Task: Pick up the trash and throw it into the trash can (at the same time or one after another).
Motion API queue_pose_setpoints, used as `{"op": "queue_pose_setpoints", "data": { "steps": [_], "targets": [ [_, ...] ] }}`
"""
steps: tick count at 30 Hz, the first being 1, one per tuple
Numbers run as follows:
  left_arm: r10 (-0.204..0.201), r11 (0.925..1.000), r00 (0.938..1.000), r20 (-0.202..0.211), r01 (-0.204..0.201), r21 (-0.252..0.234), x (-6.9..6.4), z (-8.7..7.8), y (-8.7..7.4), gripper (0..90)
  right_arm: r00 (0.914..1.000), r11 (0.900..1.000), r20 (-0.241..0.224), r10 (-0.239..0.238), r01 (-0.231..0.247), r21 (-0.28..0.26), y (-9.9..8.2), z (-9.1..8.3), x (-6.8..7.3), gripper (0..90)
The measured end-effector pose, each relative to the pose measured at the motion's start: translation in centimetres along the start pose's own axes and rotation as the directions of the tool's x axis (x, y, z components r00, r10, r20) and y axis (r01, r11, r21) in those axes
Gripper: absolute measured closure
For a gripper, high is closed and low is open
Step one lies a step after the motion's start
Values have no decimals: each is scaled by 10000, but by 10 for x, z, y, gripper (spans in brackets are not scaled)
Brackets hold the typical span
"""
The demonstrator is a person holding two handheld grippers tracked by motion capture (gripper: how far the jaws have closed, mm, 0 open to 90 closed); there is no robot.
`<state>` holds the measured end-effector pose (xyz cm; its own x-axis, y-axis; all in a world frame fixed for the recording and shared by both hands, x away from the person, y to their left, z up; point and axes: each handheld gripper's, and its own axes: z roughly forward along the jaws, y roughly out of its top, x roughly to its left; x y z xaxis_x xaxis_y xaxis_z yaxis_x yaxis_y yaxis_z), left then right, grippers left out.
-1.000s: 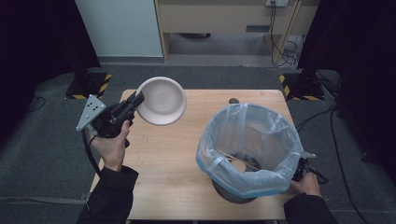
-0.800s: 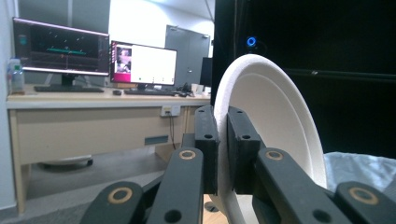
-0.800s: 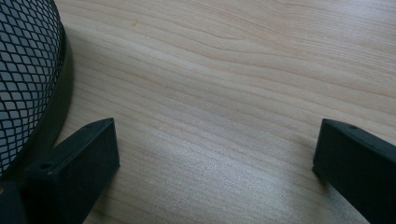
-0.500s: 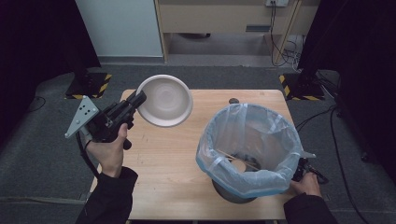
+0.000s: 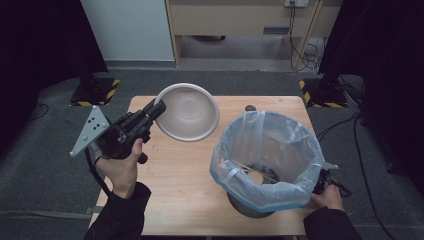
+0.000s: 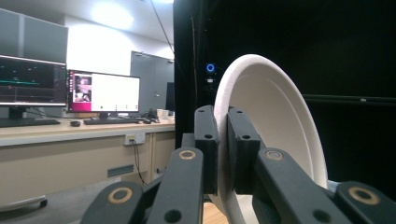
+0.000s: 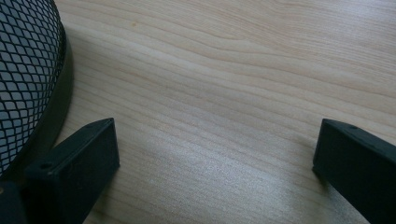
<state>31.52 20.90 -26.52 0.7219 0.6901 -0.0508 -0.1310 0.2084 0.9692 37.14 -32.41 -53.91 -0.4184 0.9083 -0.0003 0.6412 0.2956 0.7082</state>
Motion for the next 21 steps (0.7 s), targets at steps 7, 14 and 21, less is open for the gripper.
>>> {"op": "queue_pose_setpoints", "data": {
  "steps": [7, 14, 21],
  "targets": [
    [-69, 9999, 9990, 444, 74, -97, -13, 13, 3, 839, 10000, 10000, -5, -8, 8, 19, 0, 0, 0, 5],
    [182, 9998, 9926, 1202, -194, 85, -42, 43, 5, 839, 10000, 10000, 2, -6, 6, -3, 0, 0, 0, 5],
    [133, 9991, 9855, 1692, -199, 373, -61, 67, -3, 839, 10000, 10000, 2, -7, 7, -4, 0, 0, 0, 5]
  ]
}}
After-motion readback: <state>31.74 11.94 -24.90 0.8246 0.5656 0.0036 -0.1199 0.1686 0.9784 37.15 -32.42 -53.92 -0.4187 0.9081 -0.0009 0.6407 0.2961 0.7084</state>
